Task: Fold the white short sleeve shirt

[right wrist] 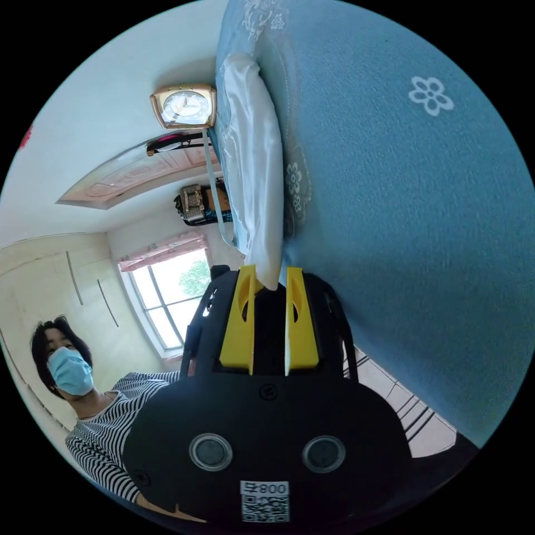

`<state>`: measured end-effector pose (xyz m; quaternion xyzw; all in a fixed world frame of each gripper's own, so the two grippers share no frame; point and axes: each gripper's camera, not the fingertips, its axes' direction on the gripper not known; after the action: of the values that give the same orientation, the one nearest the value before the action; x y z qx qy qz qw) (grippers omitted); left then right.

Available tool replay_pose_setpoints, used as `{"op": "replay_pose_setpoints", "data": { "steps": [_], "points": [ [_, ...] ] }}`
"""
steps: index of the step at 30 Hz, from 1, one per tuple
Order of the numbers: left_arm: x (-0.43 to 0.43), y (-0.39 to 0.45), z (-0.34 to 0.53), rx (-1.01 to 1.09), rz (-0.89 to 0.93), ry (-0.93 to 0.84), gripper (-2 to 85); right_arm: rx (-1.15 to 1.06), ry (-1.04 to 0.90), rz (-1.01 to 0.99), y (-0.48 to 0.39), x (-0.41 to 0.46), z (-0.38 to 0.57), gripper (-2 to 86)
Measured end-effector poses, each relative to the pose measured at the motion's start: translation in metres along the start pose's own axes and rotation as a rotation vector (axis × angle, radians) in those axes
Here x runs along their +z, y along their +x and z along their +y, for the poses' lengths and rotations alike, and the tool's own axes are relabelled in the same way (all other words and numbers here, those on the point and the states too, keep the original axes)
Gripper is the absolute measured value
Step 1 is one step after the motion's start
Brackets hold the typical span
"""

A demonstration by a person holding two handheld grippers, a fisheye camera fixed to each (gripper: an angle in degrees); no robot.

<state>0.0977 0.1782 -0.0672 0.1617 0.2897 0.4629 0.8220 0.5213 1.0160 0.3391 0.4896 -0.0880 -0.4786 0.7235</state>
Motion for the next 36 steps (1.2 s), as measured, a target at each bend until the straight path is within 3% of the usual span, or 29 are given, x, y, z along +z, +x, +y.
{"op": "replay_pose_setpoints", "data": {
  "steps": [13,20,30,36],
  "points": [
    [-0.116,-0.041,0.026,-0.012,0.116,0.144,8.8,-0.099,-0.011,-0.149,0.011,0.0,0.002,2.2],
    [-0.171,-0.108,0.032,-0.154,0.349,0.396,12.7,-0.175,-0.033,-0.137,-0.003,-0.006,-0.006,2.0],
    [-0.184,-0.167,0.005,-0.28,0.376,0.491,12.3,-0.158,-0.02,-0.164,0.026,-0.031,0.0,1.9],
    [-0.163,-0.175,-0.019,-0.277,0.361,0.516,7.0,-0.153,-0.016,-0.137,0.046,-0.061,0.005,2.0]
  ]
}}
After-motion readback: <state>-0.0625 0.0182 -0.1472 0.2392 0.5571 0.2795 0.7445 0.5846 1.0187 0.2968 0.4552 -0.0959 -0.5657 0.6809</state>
